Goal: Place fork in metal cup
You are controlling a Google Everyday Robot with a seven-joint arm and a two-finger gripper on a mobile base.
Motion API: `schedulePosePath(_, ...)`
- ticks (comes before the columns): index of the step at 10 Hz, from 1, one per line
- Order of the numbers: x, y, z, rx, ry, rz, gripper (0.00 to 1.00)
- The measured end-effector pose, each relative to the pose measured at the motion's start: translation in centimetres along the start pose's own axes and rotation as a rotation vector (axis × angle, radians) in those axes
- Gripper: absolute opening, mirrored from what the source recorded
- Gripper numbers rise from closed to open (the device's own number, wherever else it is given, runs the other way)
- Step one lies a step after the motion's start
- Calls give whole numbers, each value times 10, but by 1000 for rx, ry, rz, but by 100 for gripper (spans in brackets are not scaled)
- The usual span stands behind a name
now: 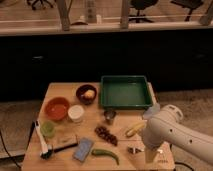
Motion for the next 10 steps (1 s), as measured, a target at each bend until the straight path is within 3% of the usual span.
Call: schedulePosePath(10, -1, 9, 49, -49, -25, 10, 80)
